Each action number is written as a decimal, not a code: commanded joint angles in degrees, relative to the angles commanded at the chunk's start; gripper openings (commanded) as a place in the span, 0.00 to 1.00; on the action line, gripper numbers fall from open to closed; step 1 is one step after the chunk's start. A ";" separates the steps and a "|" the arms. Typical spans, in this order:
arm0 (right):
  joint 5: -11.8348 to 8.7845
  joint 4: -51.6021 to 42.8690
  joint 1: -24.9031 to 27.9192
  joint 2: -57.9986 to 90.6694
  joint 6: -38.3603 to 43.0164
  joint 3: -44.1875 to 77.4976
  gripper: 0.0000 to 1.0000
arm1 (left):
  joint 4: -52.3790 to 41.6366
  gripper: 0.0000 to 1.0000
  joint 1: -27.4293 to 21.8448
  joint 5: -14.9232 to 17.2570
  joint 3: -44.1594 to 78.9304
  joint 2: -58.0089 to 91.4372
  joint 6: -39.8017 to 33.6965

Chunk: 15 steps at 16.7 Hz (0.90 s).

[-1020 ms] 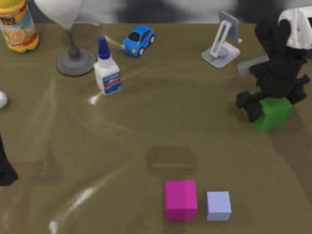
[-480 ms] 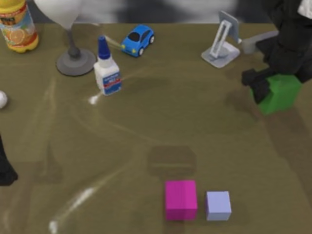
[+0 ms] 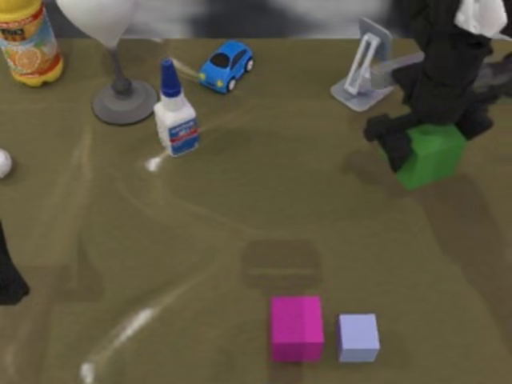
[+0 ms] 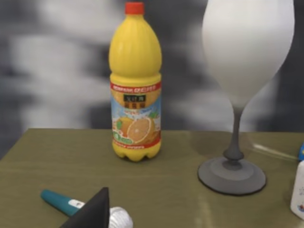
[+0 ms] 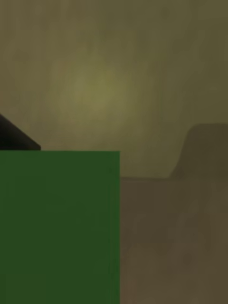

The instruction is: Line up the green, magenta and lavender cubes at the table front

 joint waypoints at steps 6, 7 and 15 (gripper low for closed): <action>0.05 -2.84 16.28 1.82 24.14 3.28 0.00 | 0.00 1.00 0.00 0.00 0.00 0.00 0.00; 0.00 -3.39 19.49 2.07 29.27 3.68 0.00 | 0.00 1.00 0.00 0.00 0.00 0.00 0.00; 0.15 -5.41 41.06 1.46 61.24 6.18 0.00 | 0.00 1.00 0.00 0.00 0.00 0.00 0.00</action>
